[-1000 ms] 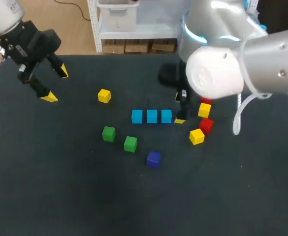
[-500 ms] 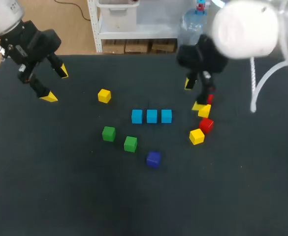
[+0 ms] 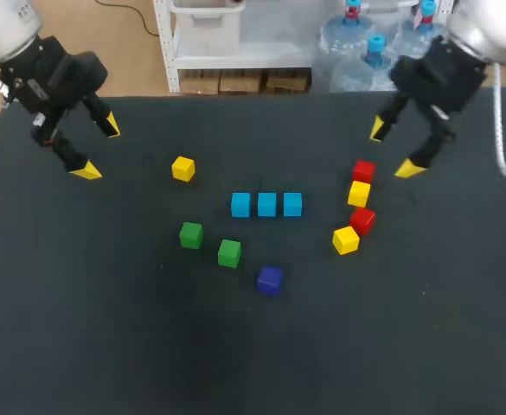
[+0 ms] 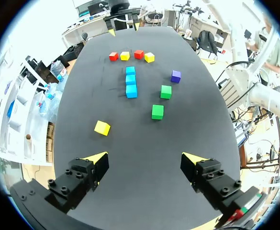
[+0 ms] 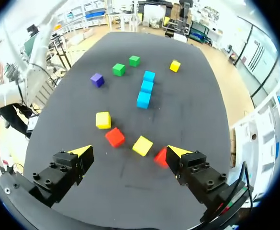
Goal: Place the blue cubes, place green cubes on the blue cubes, place the yellow cubes on the green cubes, then place the red cubes on the yellow cubes, and place purple cube on the red cubes.
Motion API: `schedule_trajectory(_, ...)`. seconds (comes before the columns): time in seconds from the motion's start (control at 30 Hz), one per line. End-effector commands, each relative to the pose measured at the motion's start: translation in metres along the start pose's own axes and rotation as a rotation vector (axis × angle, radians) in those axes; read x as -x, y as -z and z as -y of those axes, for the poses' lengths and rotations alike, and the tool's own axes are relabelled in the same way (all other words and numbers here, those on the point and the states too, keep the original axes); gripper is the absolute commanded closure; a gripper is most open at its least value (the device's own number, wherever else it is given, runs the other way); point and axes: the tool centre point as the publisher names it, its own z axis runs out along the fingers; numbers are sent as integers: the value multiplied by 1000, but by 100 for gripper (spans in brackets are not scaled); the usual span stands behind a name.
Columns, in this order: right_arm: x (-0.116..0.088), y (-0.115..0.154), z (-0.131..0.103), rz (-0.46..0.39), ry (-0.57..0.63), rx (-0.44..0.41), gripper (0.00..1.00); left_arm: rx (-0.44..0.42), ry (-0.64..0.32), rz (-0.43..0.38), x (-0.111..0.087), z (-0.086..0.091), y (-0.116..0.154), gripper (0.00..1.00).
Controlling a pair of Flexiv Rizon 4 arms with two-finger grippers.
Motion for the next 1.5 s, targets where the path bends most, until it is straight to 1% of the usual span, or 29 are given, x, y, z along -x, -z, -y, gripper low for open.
schedule_trajectory(0.03, -15, 5, -10, 70, 11, -12, 0, -1, -1, 0, -1, -1, 0, 0)
schedule_trajectory(0.1, -21, 7, -12, 80, 11, -19, 0, -1, -1, 0, -1, -1, 0, 0)
schedule_trajectory(0.4, -54, 30, -25, 125, -74, -106, 0, -1, -1, 0, -1, -1, 0, 0)
schedule_trajectory(0.53, -66, 39, -30, 139, -109, -145, 0, -1, -1, 0, -1, -1, 0, 0)
schedule_trajectory(0.6, -70, 42, -31, 151, -111, -150, 0, -1, -1, 0, -1, -1, 0, 0)
schedule_trajectory(0.63, -71, 42, -31, 150, -113, -142, 0, -1, -1, 0, -1, -1, 0, 0)
schedule_trajectory(0.7, -70, 42, -30, 147, -101, -99, 0, -1, -1, 0, -1, -1, 0, 0)
schedule_trajectory(1.03, -70, 42, -30, 147, -101, -99, 0, -1, -1, 0, -1, -1, 0, 0)
schedule_trajectory(1.07, -70, 42, -30, 147, -101, -99, 0, 15, -25, -1, 0, -2, -2, 0)
schedule_trajectory(1.2, -70, 42, -30, 147, -101, -99, 0, 44, -49, -85, 2, -7, -16, 0)
schedule_trajectory(1.3, -70, 42, -30, 147, -101, -99, 0, 74, -66, -120, 9, -8, -26, 0)
schedule_trajectory(1.43, -70, 42, -30, 147, -101, -99, 0, 94, -68, -128, 20, -3, -37, 0)
schedule_trajectory(1.47, -70, 42, -30, 147, -101, -99, 0, 87, -64, -93, 24, 0, -38, 0)
schedule_trajectory(1.5, -70, 42, -30, 147, -101, -99, 0, 88, -66, -92, 28, 4, -39, 0)
